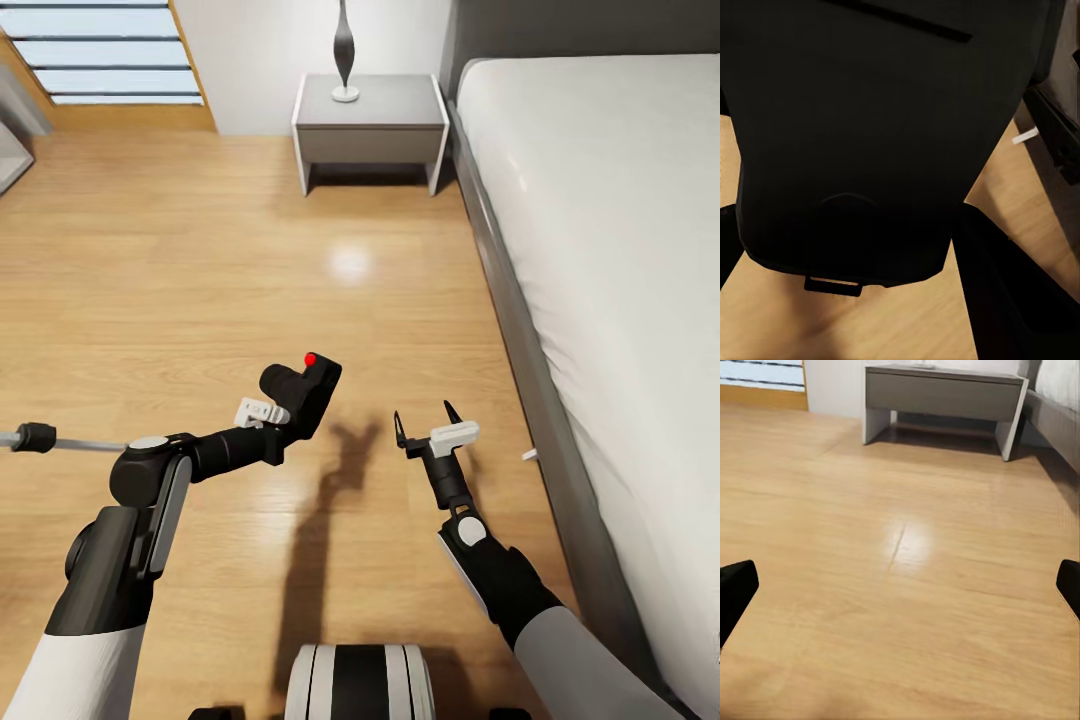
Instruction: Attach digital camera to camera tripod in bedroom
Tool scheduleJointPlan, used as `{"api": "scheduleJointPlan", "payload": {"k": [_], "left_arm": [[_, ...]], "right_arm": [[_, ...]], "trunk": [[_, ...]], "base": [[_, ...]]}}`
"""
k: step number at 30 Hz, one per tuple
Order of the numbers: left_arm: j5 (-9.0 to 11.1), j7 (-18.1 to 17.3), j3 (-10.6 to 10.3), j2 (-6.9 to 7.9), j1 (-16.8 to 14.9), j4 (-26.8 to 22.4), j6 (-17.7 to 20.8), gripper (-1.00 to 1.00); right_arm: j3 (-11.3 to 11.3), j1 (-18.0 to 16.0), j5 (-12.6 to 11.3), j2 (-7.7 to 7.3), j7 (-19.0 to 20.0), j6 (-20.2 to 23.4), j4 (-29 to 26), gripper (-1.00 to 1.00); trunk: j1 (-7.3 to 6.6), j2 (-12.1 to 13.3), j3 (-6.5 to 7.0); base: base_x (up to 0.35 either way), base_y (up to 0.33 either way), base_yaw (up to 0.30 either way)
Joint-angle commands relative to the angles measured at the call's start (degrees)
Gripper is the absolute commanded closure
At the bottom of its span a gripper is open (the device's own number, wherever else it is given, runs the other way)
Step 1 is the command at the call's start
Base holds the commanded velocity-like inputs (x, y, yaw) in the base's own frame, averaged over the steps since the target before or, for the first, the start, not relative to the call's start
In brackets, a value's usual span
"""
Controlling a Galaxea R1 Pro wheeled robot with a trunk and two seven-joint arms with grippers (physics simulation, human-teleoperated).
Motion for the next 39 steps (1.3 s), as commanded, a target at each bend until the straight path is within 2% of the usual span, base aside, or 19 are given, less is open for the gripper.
{"api": "scheduleJointPlan", "payload": {"k": [1,19,31,33,39], "left_arm": [[-0.18,-0.45,0.02,0.01,-0.03,-0.04,0.33,1.0],[-0.51,-0.4,-0.18,0.29,-0.03,0.56,0.42,1.0],[-0.87,-0.41,-1.55,1.18,-0.03,1.94,0.42,1.0],[-1.26,-0.41,-1.68,1.29,-0.03,2.45,0.42,1.0],[-4.82,-0.43,-1.88,2.08,-0.03,3.34,0.42,1.0]], "right_arm": [[0.09,-0.04,0.44,-0.01,-0.53,-0.03,0.05,-1.0],[0.04,-0.04,0.44,-0.01,-0.36,0.11,0.13,-1.0],[0.02,-0.04,0.44,-0.01,-0.3,0.24,0.16,-1.0],[0.02,-0.04,0.44,-0.01,-0.29,0.26,0.2,-1.0],[0.06,-0.04,0.44,-0.01,-0.23,0.27,0.58,-1.0]], "trunk": [[-0.03,0.0,0.2],[-0.5,0.24,4.18],[-0.81,0.4,6.84],[-0.86,0.43,7.29],[-1.01,0.51,8.62]], "base": [[0.0,0.0,0.0],[0.0,0.0,0.0],[0.0,0.0,0.0],[0.0,0.0,0.0],[0.0,0.0,0.0]]}}
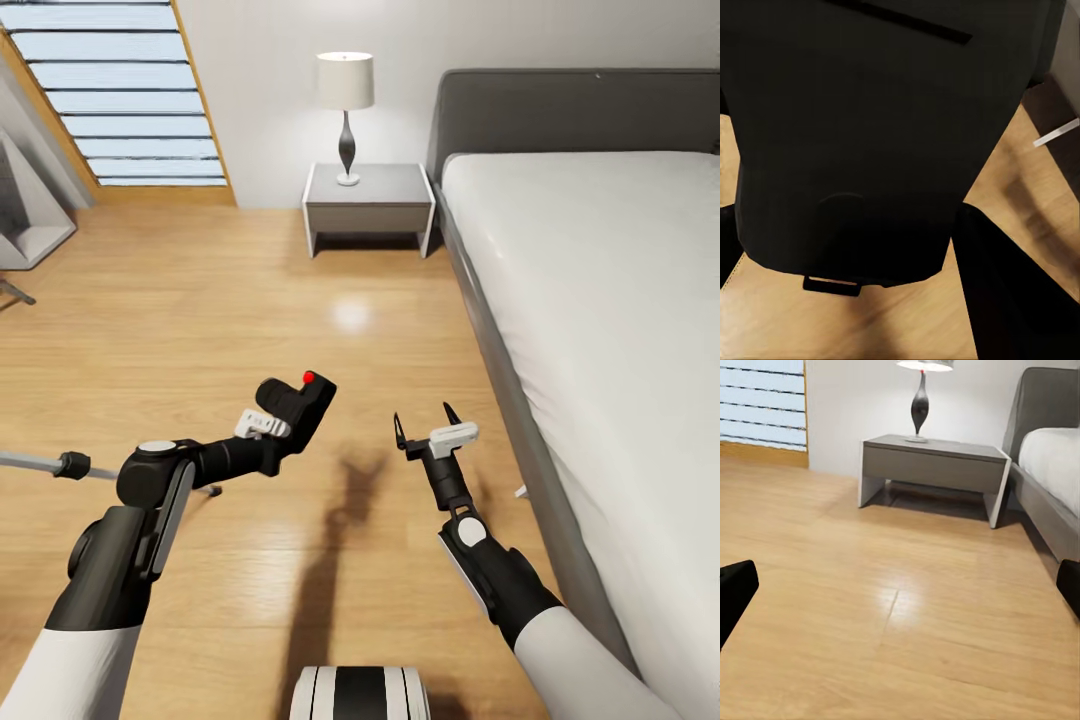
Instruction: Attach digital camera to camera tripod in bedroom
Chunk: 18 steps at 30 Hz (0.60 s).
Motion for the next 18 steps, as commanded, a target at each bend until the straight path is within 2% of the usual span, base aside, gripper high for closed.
{"api": "scheduleJointPlan", "payload": {"k": [1,4,9,13,16,18], "left_arm": [[-0.86,-0.65,-0.01,0.08,-0.04,-0.01,0.17,1.0],[-2.14,-0.66,0.08,0.24,-0.04,0.06,0.17,1.0],[-2.63,-0.67,0.0,0.3,-0.04,0.01,0.17,1.0],[-2.79,-0.69,-0.06,0.32,-0.04,0.04,0.17,1.0],[-2.87,-0.72,-0.11,0.32,-0.04,0.03,0.17,1.0],[-2.92,-0.72,-0.12,0.32,-0.04,0.01,0.17,1.0]], "right_arm": [[0.11,-0.04,0.44,-0.01,-0.52,-0.05,0.1,-1.0],[0.31,-0.04,0.48,-0.01,-0.41,-0.08,0.23,-1.0],[1.33,-0.04,0.52,-0.01,0.7,-0.02,0.28,-1.0],[1.98,-0.04,0.54,-0.01,4.44,0.46,0.3,-1.0],[1.95,-0.04,0.53,-0.01,8.92,4.18,0.3,-1.0],[1.88,-0.04,0.53,-0.01,10.55,6.19,0.3,-1.0]], "trunk": [[-0.03,0.0,0.19],[-0.11,0.04,0.86],[-0.24,0.11,1.96],[-0.34,0.16,2.85],[-0.42,0.2,3.51],[-0.47,0.23,3.96]], "base": [[0.0,0.0,0.0],[0.0,0.0,0.0],[0.0,0.0,0.0],[0.0,0.0,0.0],[0.0,0.0,0.0],[0.0,0.0,0.0]]}}
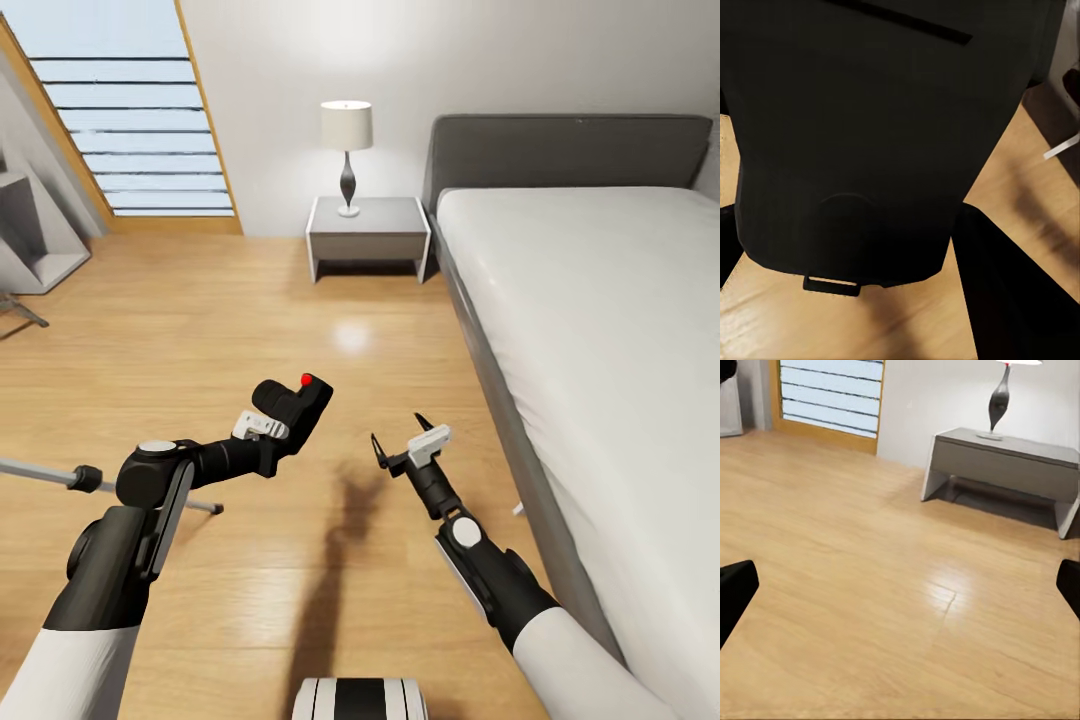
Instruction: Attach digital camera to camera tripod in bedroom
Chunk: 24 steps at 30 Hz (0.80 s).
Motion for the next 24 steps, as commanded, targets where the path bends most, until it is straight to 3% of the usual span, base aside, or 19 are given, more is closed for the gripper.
{"api": "scheduleJointPlan", "payload": {"k": [1,9,24], "left_arm": [[-0.56,-0.63,-0.02,0.02,-0.04,-0.06,0.14,1.0],[-0.6,-0.68,-0.04,0.06,-0.04,-0.15,0.22,1.0],[-0.6,-0.68,-0.13,0.11,-0.04,-0.67,0.15,1.0]], "right_arm": [[-0.02,-0.03,0.44,0.01,0.21,0.4,0.04,-1.0],[-0.16,-0.03,0.44,0.01,1.75,2.85,0.04,-1.0],[-0.16,-0.03,0.44,0.01,1.63,3.03,0.04,-1.0]], "trunk": [[-0.03,0.0,0.19],[-0.24,0.11,1.96],[-0.63,0.31,5.28]], "base": [[0.0,0.0,0.0],[0.0,0.0,0.0],[0.0,0.0,0.0]]}}
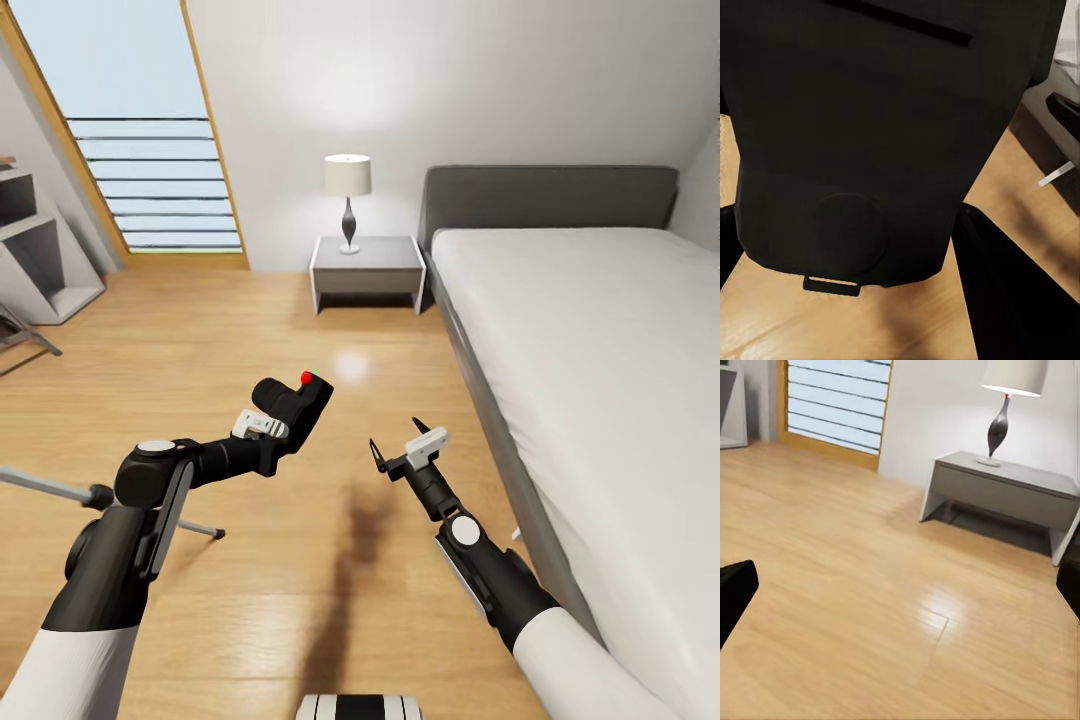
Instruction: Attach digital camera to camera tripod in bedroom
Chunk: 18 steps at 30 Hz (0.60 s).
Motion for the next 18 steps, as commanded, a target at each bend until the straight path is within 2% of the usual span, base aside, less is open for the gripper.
{"api": "scheduleJointPlan", "payload": {"k": [1,18], "left_arm": [[-0.55,-0.64,0.0,0.05,-0.04,-0.08,0.13,1.0],[-0.55,-0.64,0.08,0.2,-0.04,-0.42,0.17,1.0]], "right_arm": [[-0.07,-0.02,0.45,0.02,-0.04,-0.15,0.04,-1.0],[0.02,-0.02,0.45,0.02,-0.13,-0.65,0.04,-1.0]], "trunk": [[-0.03,0.0,0.18],[-0.47,0.23,3.95]], "base": [[0.0,0.0,0.0],[0.0,0.0,0.0]]}}
